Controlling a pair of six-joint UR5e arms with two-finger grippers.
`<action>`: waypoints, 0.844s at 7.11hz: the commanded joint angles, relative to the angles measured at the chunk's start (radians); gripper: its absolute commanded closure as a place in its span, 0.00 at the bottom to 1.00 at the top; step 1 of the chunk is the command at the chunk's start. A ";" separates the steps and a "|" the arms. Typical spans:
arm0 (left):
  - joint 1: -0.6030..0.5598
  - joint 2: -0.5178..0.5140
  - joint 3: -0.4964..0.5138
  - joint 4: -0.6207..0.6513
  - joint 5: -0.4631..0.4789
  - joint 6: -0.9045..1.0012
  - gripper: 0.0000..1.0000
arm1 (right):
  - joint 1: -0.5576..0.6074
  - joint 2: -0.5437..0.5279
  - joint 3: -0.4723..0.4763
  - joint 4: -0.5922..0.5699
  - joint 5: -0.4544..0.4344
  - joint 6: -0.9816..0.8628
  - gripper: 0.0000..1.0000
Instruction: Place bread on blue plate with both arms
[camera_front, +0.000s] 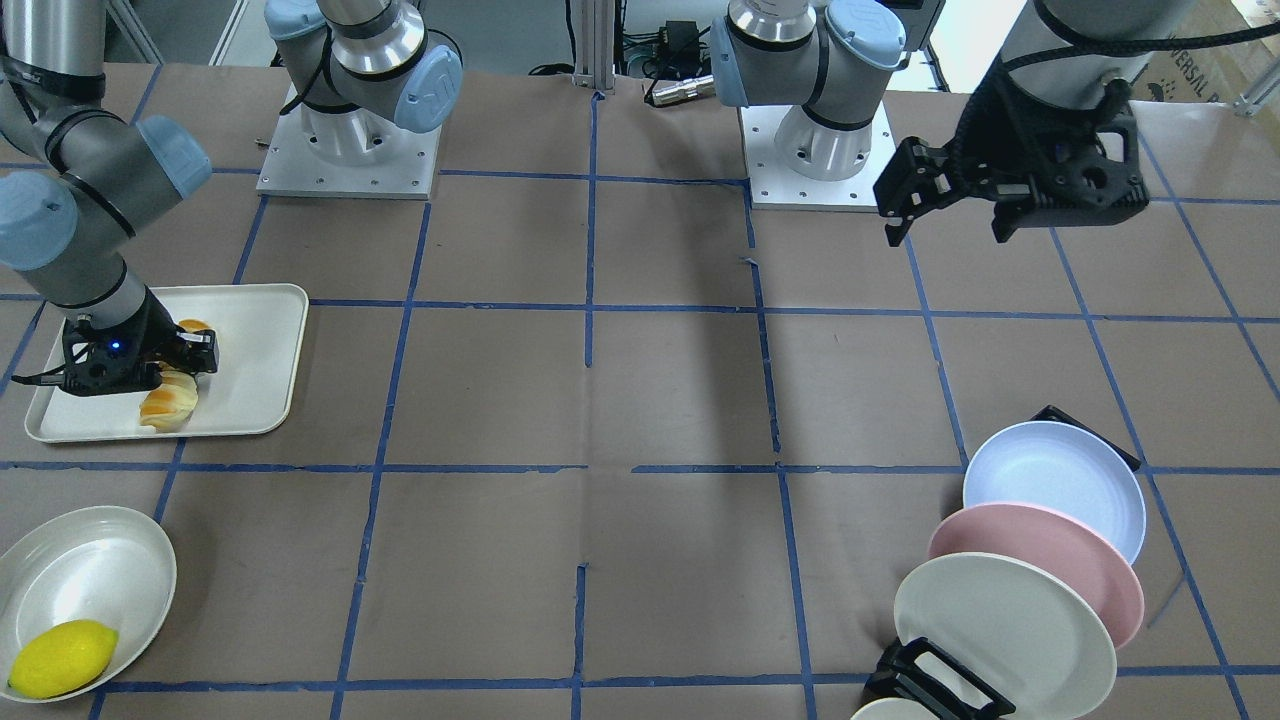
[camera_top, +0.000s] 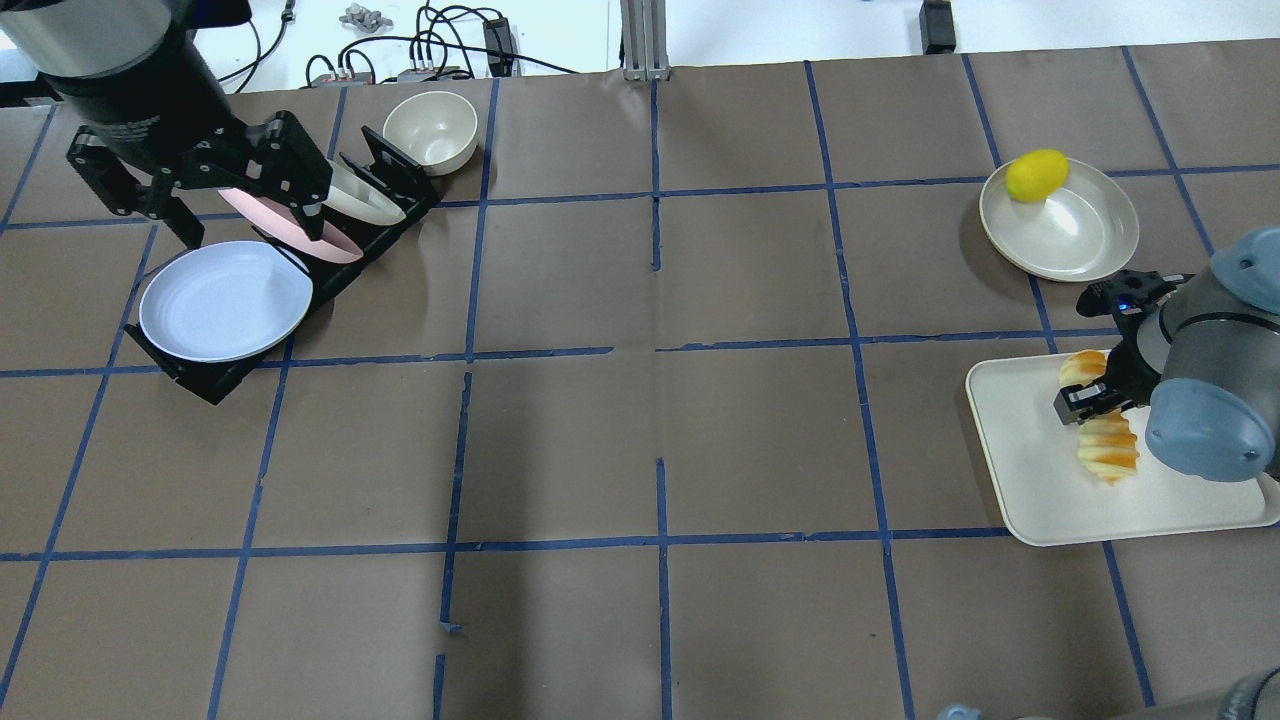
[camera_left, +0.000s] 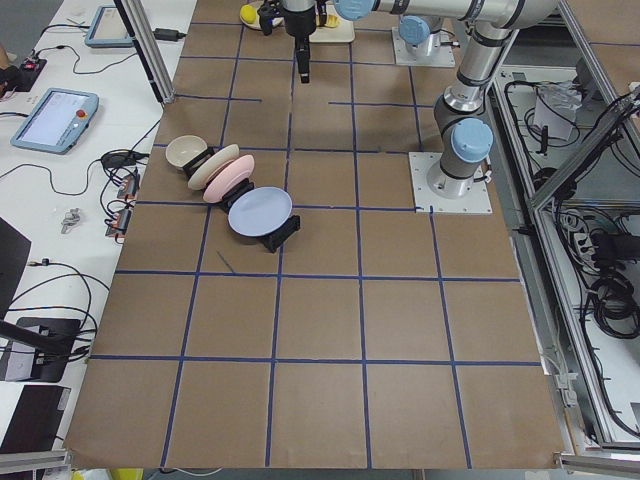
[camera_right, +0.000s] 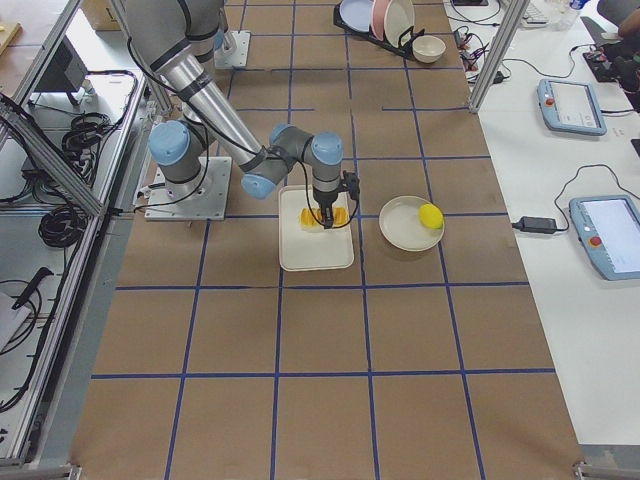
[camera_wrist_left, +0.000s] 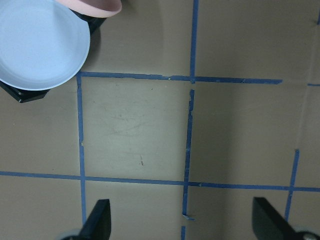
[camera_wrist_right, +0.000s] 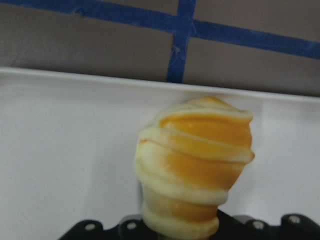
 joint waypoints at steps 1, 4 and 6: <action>0.207 -0.046 0.006 0.001 -0.004 0.192 0.00 | 0.011 -0.134 -0.013 0.077 0.001 0.002 0.97; 0.371 -0.202 0.036 0.064 -0.005 0.497 0.00 | 0.121 -0.218 -0.259 0.405 0.000 0.043 0.97; 0.440 -0.374 0.133 0.113 -0.025 0.630 0.00 | 0.246 -0.226 -0.464 0.626 -0.002 0.183 0.98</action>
